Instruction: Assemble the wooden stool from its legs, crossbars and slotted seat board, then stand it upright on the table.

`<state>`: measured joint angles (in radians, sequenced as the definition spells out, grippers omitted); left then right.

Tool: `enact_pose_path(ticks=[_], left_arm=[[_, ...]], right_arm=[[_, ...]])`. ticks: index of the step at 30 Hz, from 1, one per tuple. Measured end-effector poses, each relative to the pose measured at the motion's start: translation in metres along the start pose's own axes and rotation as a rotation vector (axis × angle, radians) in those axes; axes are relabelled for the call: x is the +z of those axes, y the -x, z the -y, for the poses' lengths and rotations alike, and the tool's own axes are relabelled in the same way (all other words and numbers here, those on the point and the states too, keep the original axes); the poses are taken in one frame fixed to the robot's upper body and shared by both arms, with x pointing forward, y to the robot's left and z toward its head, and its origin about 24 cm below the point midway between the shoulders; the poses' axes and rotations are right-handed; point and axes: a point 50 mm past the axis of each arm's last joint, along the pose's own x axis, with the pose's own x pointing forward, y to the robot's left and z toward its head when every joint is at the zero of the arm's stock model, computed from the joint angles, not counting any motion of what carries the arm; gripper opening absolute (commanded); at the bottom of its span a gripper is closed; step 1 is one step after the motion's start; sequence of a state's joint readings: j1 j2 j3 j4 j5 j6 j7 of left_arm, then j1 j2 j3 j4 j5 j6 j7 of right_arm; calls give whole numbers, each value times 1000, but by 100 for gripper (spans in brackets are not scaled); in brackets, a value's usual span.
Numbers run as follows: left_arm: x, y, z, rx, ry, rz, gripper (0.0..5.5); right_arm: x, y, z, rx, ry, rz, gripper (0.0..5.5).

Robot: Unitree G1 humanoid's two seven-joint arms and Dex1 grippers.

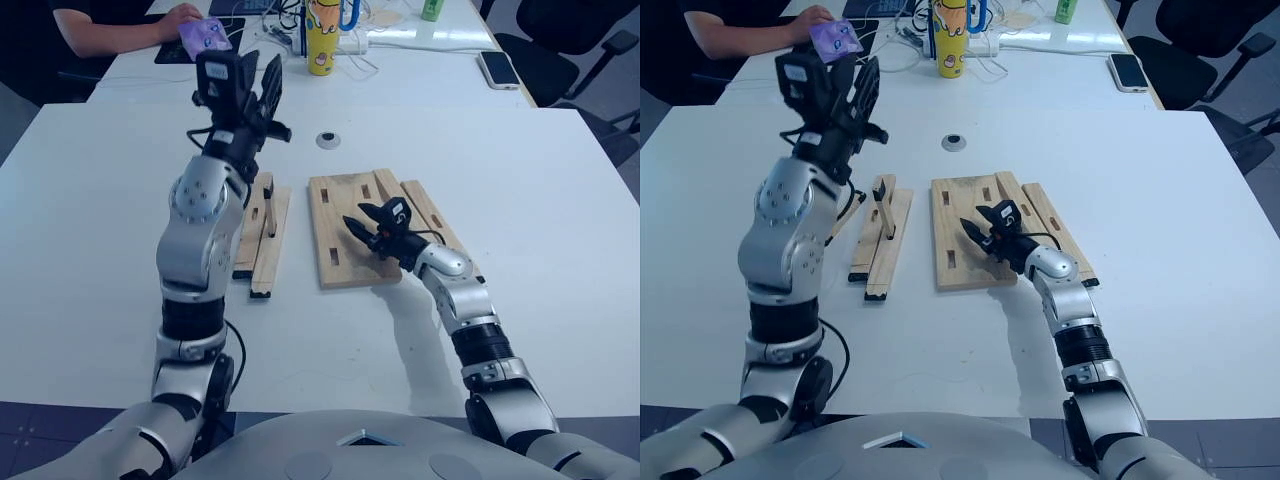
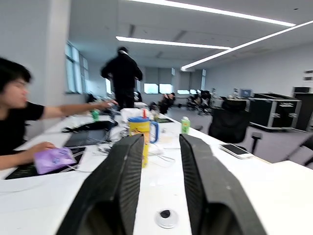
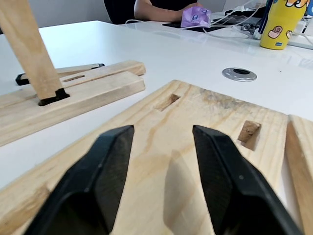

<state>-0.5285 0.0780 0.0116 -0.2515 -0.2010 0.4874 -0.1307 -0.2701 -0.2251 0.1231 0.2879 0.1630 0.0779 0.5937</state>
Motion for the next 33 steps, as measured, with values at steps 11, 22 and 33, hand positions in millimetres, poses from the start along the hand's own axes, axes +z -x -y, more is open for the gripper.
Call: enact_pose_path(ticks=[11,22,33], left_arm=[[-7,-6,-5,-22,18,-36,2],[-66,17,-7,-21,0,-324,2],[-63,15,-1,-23,33,-283,2]], right_arm=[[2,-5,-1,-5,9,16,222],[1,-6,-3,-5,13,15,222],[-1,-6,-2,-8,16,6,222]])
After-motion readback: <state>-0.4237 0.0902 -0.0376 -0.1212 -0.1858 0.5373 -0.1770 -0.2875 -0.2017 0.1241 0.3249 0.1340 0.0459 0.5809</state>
